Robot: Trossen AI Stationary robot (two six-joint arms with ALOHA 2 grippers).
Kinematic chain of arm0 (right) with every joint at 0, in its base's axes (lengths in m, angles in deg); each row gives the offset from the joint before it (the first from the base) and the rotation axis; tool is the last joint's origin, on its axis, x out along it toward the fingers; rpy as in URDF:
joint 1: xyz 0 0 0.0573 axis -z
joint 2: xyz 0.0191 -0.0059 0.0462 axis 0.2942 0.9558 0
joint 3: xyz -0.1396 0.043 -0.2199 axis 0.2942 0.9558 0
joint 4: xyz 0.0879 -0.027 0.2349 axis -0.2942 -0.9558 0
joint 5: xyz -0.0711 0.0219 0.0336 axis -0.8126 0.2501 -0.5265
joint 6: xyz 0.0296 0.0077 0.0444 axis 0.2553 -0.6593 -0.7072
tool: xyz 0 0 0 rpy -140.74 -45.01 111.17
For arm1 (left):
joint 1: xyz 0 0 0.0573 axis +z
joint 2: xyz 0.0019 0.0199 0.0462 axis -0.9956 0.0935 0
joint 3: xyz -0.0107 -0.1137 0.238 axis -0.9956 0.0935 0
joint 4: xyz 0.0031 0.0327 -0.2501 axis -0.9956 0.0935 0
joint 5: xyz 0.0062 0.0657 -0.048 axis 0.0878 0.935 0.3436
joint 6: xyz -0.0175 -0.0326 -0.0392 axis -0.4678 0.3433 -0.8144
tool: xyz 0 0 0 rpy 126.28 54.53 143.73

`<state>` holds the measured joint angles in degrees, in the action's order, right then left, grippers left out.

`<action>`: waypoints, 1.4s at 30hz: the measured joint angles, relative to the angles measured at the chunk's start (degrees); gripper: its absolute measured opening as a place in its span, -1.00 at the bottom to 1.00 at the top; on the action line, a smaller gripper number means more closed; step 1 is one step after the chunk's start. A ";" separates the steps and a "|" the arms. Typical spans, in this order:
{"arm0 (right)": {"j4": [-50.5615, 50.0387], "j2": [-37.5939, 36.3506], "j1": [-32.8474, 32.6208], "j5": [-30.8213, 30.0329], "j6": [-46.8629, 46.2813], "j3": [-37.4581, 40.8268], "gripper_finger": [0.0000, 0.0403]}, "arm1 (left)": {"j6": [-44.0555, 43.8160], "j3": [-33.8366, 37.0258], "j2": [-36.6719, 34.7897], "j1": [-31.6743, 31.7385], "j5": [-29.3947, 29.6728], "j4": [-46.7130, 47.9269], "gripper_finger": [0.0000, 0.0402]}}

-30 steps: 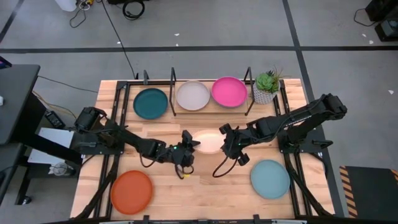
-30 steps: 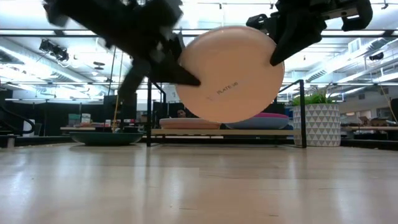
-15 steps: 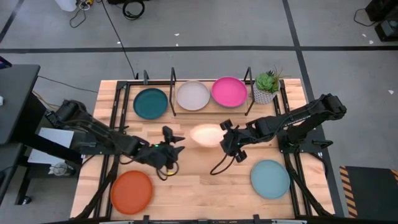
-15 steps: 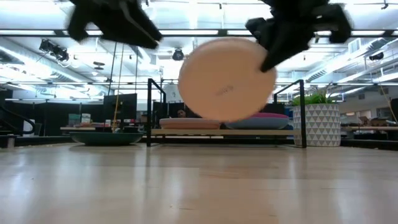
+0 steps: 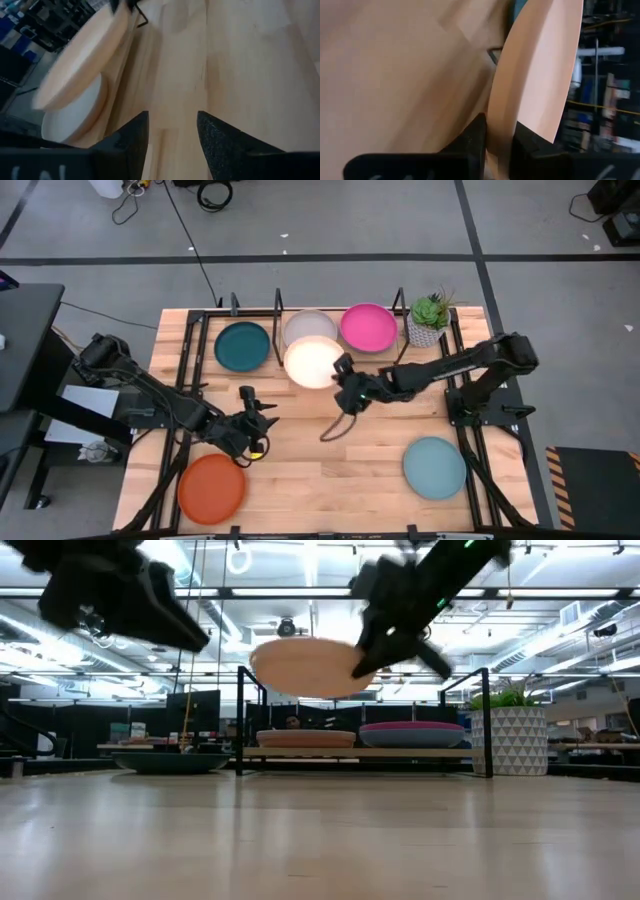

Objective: Place and stack plates onto a shelf
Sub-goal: Stack the light orange plate on top of the gray plate on the shelf

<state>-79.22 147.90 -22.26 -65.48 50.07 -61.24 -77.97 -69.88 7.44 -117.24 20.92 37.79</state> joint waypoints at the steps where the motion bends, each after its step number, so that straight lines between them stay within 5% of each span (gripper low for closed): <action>1: 1.50 1.12 1.06 -0.40 1.38 -0.14 -0.73 | -0.69 1.22 0.02 -0.26 0.32 -1.40 -0.14; 11: -3.22 11.06 11.67 1.41 1.58 -10.46 -0.73 | -8.04 2.83 -2.25 -5.25 4.54 -3.52 -0.20; 21: -6.07 19.86 15.41 0.43 4.28 -18.25 -0.73 | -13.99 2.81 -3.04 -7.58 10.63 -3.43 -0.20; 32: -8.04 19.68 16.33 2.80 1.45 -18.25 -0.54 | -15.02 2.81 -3.04 -7.55 10.52 -3.46 -0.20; 37: -7.73 18.23 15.01 -1.02 0.15 -18.18 -0.41 | -15.03 2.81 -2.83 -7.36 10.48 -3.46 -0.20; 42: -9.52 14.88 13.24 3.13 -4.33 -18.23 -0.36 | -15.28 2.81 -2.82 -7.31 10.46 -3.82 -0.20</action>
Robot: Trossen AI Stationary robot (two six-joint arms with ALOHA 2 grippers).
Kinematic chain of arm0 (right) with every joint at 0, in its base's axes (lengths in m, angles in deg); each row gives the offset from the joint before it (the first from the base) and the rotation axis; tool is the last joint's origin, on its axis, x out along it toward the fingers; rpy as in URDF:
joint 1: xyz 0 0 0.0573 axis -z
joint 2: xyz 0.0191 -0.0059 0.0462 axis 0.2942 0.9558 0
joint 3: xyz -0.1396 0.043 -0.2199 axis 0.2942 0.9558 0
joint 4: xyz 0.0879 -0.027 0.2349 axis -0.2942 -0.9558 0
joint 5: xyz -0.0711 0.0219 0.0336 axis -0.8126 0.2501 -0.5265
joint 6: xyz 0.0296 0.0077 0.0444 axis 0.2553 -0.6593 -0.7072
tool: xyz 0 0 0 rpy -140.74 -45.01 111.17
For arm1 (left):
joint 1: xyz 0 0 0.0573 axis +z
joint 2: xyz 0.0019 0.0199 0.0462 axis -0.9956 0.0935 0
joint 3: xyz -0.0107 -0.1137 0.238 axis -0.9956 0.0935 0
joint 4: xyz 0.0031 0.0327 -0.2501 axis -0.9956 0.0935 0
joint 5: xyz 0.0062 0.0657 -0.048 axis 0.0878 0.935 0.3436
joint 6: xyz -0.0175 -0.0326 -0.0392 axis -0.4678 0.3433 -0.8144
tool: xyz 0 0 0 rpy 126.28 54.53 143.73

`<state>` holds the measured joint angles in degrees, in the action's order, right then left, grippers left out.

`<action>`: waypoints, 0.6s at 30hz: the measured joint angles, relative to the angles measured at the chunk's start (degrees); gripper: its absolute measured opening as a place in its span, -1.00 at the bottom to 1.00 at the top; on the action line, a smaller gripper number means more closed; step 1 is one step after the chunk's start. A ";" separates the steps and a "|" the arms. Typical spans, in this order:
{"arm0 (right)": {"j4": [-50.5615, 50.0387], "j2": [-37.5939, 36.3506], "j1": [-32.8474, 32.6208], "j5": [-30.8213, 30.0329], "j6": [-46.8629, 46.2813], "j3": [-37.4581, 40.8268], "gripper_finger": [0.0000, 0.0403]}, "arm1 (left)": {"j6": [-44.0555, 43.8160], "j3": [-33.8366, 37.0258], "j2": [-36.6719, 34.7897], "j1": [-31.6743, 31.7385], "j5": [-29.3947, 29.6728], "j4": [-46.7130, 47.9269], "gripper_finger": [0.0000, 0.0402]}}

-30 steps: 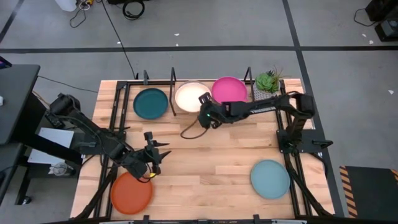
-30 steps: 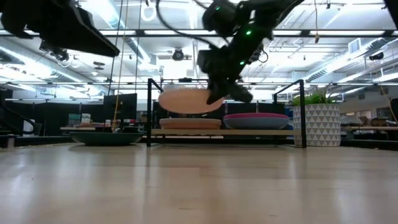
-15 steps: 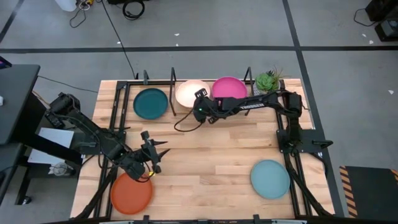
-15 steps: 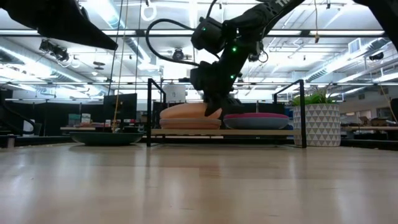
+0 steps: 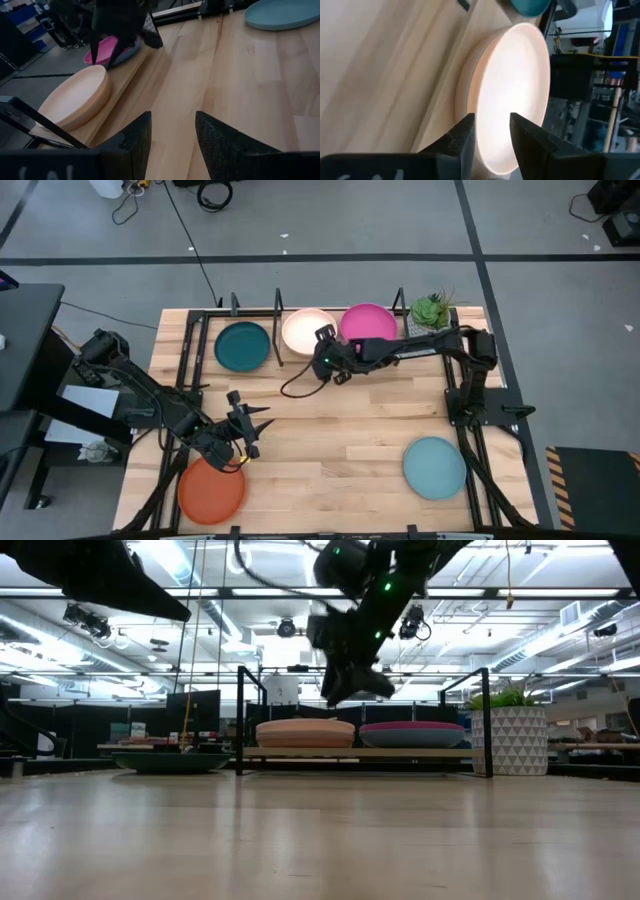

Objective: Place and stack plates onto a shelf
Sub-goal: Stack the light orange plate on top of the gray plate on the shelf

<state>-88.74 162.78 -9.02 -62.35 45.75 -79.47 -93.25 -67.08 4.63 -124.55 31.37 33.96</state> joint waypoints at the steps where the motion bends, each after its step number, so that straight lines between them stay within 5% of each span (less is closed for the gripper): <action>1: -1.04 -0.92 -0.25 0.09 -1.15 0.00 -0.36 | -0.41 0.00 0.00 0.00 0.00 0.03 -0.20; 8: -8.74 -6.42 -1.26 1.76 -9.90 0.00 -0.35 | -0.57 0.00 0.00 0.32 0.00 0.82 -0.20; 13: -3.69 -5.72 2.05 8.99 -15.64 0.25 -0.36 | 0.76 0.00 0.00 2.92 -0.01 0.77 -0.20; 18: 5.13 -1.90 4.82 8.31 -16.69 3.04 -0.39 | 1.61 0.00 0.00 5.49 -0.78 0.85 -0.20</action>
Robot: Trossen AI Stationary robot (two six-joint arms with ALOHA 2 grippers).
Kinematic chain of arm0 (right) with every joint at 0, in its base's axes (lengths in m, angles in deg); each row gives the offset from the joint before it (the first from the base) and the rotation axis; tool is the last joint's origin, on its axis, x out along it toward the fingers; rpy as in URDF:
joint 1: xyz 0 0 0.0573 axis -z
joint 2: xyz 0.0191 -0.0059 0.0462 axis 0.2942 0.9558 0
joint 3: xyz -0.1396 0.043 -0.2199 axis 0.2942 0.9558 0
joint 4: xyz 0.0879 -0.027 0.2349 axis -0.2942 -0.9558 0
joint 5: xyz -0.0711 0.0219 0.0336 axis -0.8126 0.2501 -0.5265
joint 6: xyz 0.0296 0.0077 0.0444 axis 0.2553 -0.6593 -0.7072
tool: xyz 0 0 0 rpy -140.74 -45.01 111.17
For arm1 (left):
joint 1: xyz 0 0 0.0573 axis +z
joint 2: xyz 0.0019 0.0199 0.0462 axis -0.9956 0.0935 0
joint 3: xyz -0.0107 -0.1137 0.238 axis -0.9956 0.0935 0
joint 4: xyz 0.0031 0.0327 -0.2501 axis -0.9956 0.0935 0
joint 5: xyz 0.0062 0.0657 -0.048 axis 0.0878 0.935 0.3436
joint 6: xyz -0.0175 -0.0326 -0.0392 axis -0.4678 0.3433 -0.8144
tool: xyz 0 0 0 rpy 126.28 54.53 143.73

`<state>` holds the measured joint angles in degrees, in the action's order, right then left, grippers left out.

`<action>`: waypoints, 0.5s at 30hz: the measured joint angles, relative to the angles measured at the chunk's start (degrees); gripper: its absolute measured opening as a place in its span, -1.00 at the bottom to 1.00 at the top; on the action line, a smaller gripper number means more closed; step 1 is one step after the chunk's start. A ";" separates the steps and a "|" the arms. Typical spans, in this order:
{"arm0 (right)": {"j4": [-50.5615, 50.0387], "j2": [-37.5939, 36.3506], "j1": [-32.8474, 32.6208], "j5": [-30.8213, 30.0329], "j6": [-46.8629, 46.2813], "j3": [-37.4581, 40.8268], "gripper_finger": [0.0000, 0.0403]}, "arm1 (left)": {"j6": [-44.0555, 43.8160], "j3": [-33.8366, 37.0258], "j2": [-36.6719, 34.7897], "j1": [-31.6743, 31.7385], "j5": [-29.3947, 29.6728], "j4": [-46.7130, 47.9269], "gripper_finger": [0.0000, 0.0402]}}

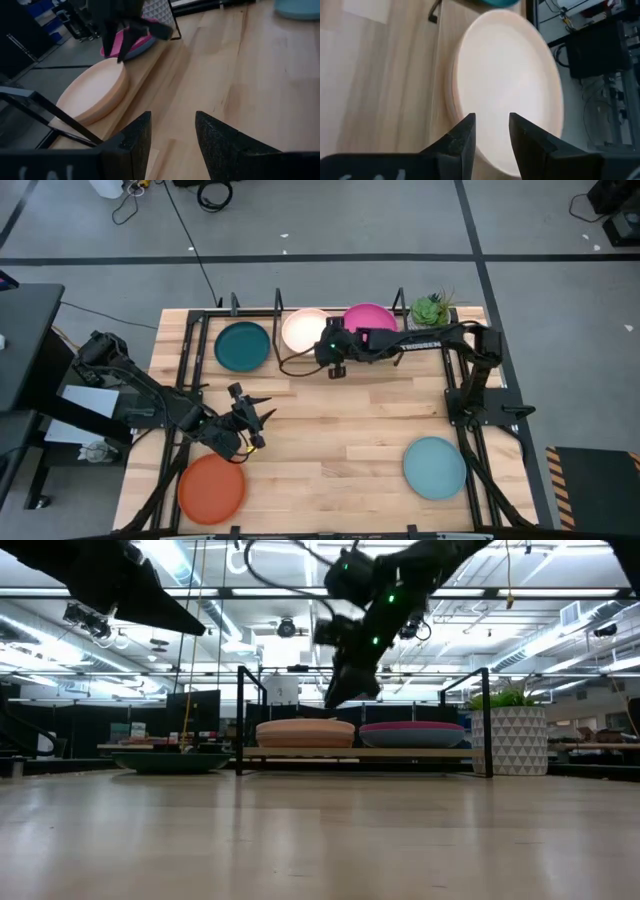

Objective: Place and stack plates onto a shelf
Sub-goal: Stack the light orange plate on top of the gray plate on the shelf

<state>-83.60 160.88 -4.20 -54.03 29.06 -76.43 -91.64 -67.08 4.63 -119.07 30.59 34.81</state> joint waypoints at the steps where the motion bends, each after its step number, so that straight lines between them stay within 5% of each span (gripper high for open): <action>1: 1.33 0.73 0.35 -0.02 0.03 0.38 -0.39 | 0.44 0.00 0.00 0.33 -0.58 0.00 -0.20; 15: 3.98 3.12 0.04 -2.10 0.21 1.21 -0.39 | 3.85 0.00 0.00 2.19 -2.70 0.26 -0.20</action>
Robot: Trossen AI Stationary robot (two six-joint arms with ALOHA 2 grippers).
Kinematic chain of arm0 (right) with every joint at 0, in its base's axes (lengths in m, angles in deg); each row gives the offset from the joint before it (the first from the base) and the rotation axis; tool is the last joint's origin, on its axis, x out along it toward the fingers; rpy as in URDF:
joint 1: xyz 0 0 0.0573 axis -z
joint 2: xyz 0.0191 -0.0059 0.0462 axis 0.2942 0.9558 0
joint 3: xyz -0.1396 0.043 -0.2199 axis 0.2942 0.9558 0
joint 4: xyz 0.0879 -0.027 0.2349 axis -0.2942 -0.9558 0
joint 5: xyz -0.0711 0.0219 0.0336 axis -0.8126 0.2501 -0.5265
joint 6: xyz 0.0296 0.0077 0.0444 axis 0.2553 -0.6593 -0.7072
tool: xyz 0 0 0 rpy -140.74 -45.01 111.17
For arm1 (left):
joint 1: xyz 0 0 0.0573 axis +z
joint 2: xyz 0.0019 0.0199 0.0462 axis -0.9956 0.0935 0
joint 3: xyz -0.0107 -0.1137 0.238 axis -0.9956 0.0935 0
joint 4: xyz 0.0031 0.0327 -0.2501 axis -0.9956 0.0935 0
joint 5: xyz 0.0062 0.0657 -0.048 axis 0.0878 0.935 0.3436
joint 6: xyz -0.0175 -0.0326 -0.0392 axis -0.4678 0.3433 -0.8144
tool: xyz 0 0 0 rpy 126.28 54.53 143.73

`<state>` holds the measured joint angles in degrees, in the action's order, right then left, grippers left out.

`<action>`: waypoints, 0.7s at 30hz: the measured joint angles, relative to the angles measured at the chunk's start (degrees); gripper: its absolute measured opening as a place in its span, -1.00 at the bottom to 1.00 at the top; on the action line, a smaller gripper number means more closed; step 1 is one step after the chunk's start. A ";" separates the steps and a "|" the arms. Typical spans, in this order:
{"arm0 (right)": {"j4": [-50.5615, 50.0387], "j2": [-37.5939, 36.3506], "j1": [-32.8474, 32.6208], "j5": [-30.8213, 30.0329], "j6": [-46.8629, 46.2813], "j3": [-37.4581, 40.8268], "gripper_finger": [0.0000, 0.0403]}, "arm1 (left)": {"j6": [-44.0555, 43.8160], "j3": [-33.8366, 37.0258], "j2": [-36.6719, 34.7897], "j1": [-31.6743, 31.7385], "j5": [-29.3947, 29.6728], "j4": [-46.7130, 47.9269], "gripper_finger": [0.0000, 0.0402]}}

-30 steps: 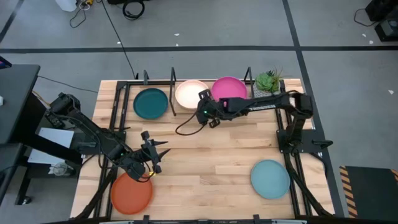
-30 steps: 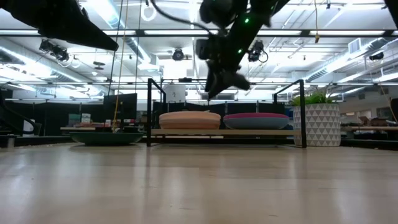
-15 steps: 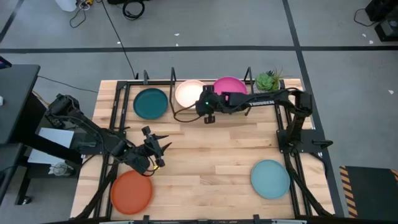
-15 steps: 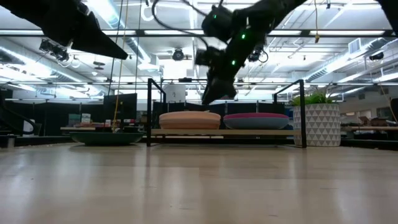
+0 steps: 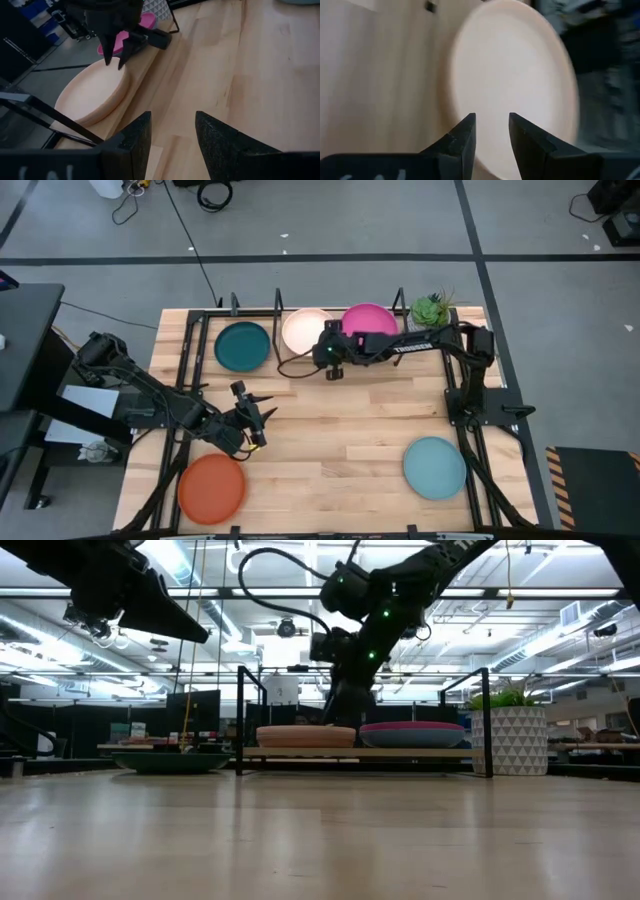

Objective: Place and stack plates onto a shelf
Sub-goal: Stack the light orange plate on top of the gray plate on the shelf, then stack the light blue plate on top of the light orange plate on the shelf

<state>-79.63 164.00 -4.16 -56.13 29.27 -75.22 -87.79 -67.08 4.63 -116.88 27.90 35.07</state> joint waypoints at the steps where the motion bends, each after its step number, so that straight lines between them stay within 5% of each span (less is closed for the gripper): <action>1: -0.26 -0.30 -0.46 -2.75 0.64 -0.19 -0.39 | -0.08 0.00 0.00 0.00 0.00 -0.02 -0.20; 5: -2.37 -3.63 -2.94 -7.51 2.10 -0.30 -0.39 | -0.65 0.00 0.00 0.00 -2.61 0.17 -0.20; 11: -14.97 -8.15 -7.80 6.97 -4.13 -0.34 -0.39 | 1.94 0.00 0.00 0.02 -7.85 0.17 -0.20; 21: -44.60 -10.00 -14.67 26.09 -19.17 0.34 -0.39 | 11.66 -0.02 0.00 1.50 -8.18 -2.27 -0.20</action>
<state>-124.23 154.00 -18.83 -30.05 10.09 -74.88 -76.13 -67.10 4.63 -115.38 19.72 32.80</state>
